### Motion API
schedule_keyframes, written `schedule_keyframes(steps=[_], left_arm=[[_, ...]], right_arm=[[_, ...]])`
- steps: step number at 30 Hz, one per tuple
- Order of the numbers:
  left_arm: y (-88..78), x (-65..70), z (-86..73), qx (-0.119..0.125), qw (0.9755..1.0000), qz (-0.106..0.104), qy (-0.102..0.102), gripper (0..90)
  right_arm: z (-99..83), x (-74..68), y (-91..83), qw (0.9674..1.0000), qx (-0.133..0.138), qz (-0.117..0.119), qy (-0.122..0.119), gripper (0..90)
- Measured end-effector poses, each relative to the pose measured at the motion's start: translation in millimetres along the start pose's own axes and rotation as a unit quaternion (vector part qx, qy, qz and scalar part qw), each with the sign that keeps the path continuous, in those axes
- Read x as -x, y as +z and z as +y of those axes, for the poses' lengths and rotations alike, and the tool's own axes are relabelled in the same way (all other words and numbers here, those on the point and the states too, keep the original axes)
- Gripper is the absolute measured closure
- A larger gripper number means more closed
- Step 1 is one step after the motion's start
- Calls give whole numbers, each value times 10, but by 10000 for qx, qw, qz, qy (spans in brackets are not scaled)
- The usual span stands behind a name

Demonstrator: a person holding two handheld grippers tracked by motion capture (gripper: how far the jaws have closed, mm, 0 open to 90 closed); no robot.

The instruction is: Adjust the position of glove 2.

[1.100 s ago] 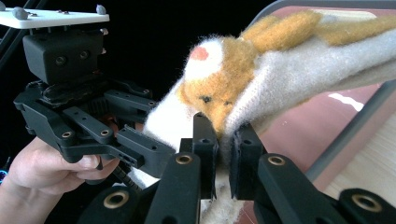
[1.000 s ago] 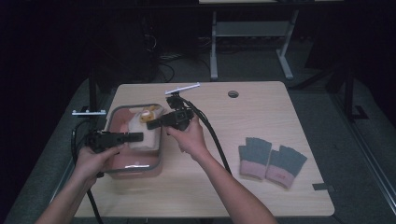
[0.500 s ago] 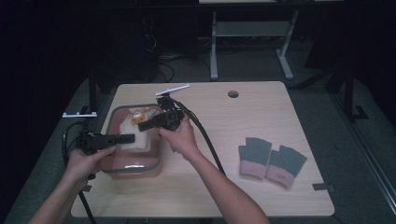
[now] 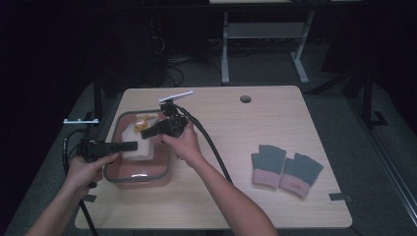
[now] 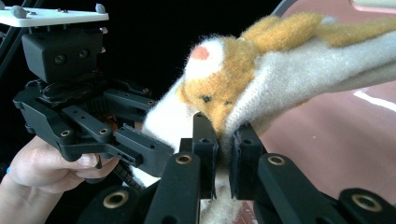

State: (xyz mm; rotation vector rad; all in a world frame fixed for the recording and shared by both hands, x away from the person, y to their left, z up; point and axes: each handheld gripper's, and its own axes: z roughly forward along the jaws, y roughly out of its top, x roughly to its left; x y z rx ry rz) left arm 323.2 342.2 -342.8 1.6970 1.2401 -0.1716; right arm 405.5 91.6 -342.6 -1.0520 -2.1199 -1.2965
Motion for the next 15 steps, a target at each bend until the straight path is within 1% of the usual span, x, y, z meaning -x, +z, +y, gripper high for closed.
schedule_keyframes(steps=[3,7,15], left_arm=[[19,-53,-12,-1,10000,28,-51,652],[55,-106,-41,-30,9998,53,-179,653],[105,-182,-70,-129,9995,109,-276,653]], right_arm=[[12,39,41,10000,-28,17,11,826],[2,96,101,10000,-61,-18,25,825],[-36,208,179,9998,-110,51,159,825]])
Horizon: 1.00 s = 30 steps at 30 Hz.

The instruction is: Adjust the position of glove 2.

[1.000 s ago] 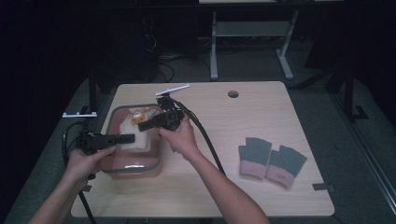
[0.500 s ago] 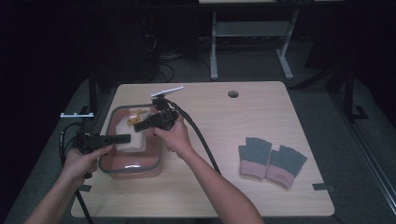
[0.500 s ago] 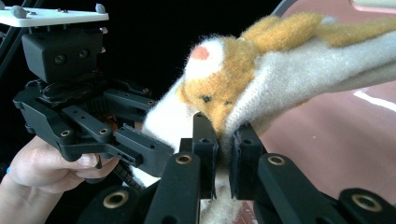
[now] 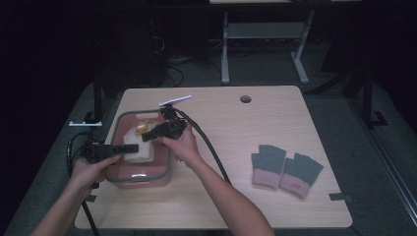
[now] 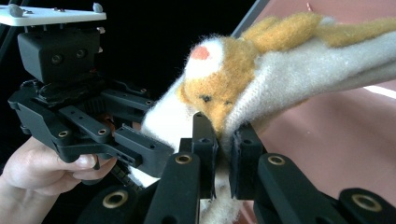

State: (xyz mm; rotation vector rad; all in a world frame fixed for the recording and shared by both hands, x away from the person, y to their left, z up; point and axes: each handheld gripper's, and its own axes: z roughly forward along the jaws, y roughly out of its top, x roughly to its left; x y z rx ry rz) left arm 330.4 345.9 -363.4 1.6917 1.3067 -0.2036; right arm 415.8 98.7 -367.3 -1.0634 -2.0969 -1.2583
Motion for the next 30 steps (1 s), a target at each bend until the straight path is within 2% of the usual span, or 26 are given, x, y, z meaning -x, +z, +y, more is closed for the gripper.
schedule_keyframes(steps=[10,19,30], left_arm=[[41,-93,-38,-78,9999,77,-97,656],[130,-150,-84,-261,9993,223,-127,658],[229,-157,-125,-413,9977,486,-233,658]], right_arm=[[-18,88,103,9999,-87,-27,94,823],[-92,203,183,9995,-191,-89,216,819],[-117,217,233,9978,-421,-507,114,797]])
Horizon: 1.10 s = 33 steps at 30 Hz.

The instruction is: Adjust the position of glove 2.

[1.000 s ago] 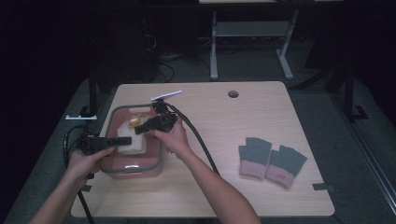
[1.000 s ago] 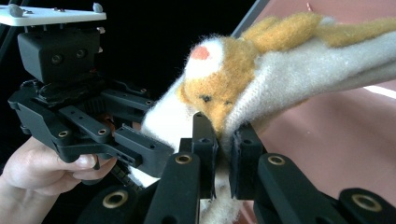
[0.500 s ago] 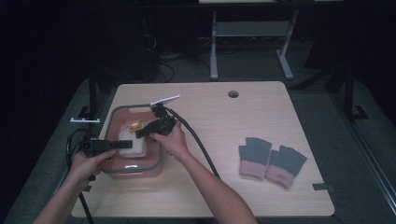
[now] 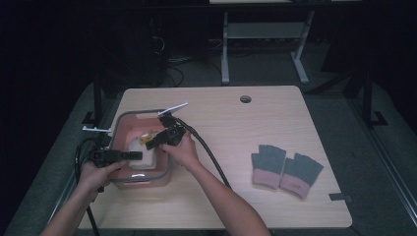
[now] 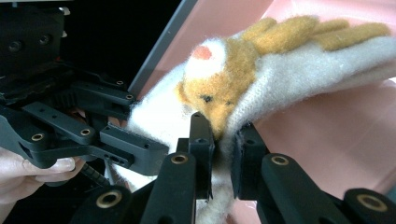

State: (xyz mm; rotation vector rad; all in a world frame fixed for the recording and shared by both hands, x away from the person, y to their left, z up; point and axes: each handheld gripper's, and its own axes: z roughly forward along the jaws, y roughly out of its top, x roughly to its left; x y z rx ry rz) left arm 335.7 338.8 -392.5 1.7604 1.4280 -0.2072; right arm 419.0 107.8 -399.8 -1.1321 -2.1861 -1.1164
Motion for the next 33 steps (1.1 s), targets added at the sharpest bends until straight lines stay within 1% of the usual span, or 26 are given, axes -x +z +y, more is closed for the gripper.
schedule_keyframes(steps=[1,6,8,9,11,12,16,17,19,20,21,28,33], left_arm=[[4,-5,-2,-7,10000,11,29,658],[21,-10,-15,9,10000,-13,-8,657],[24,-12,-24,-10,10000,12,-21,658],[24,-16,-27,-2,10000,39,-4,658],[26,-21,-37,19,9999,110,-47,659],[28,-29,-41,22,9999,113,-80,659],[49,-41,-47,-5,9997,185,-138,660],[54,-35,-47,-21,9996,215,-154,660],[71,-42,-42,-59,9997,246,-62,660],[78,-39,-42,-74,9996,258,-75,660],[82,-37,-43,-66,9996,273,-91,660],[90,-32,-40,-125,9991,375,-131,662],[100,-61,-56,-166,9986,464,-164,662]], right_arm=[[-1,1,-2,10000,-11,-17,-1,794],[-1,-8,-20,9999,-56,-88,-42,789],[-2,-2,-22,9999,-96,-103,-35,781],[-2,2,-24,9999,-116,-104,-24,778],[-1,3,-34,9998,-158,-100,-9,768],[-1,1,-43,9998,-160,-91,19,764],[3,6,-85,9997,-197,-129,-16,757],[3,2,-94,9996,-245,-142,-8,754],[-2,-8,-105,9994,-296,-180,-63,754],[-6,-14,-109,9992,-325,-233,-77,754],[-12,-18,-114,9990,-366,-238,-80,750],[-20,-34,-170,9988,-436,-216,-44,742],[-25,-44,-194,9984,-539,-184,-57,742]])
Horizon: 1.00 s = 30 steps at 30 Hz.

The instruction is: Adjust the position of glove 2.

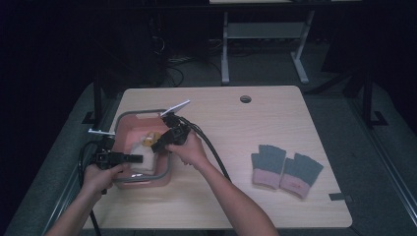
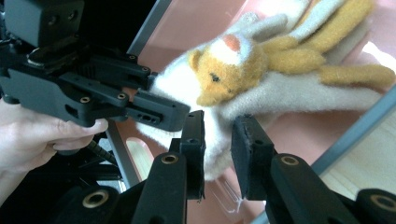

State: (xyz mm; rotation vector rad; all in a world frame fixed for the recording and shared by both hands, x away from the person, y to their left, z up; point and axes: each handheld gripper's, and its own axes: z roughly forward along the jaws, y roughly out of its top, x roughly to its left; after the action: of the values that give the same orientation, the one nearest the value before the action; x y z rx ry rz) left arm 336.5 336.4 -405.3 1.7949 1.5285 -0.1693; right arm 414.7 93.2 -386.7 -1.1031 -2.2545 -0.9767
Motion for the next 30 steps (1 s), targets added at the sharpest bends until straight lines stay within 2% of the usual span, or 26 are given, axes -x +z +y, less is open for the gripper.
schedule_keyframes(steps=[3,8,10,11,13,17,21,24,30], left_arm=[[12,0,-4,-14,9999,90,-77,661],[9,15,-1,-61,9999,147,-22,645],[13,27,1,-97,9998,136,-71,623],[3,17,2,-117,9998,152,-10,605],[-30,24,5,-116,9996,268,8,579],[-128,28,49,-12,9990,425,98,555],[-176,74,79,137,9987,479,127,584],[-146,94,87,42,9983,519,250,615],[-11,83,64,-328,9971,628,291,601]], right_arm=[[-6,-9,-24,10000,9,21,-21,747],[-9,-30,-70,10000,50,38,-28,746],[-9,-24,-85,9999,95,61,-17,746],[-8,-25,-91,9999,102,60,-27,746],[-10,-36,-109,9999,118,75,-52,746],[-18,-36,-147,9997,208,92,-71,746],[-33,-27,-180,9995,272,110,-80,746],[-46,-22,-200,9995,281,138,-60,746],[-78,-4,-245,9992,348,187,-77,744]])
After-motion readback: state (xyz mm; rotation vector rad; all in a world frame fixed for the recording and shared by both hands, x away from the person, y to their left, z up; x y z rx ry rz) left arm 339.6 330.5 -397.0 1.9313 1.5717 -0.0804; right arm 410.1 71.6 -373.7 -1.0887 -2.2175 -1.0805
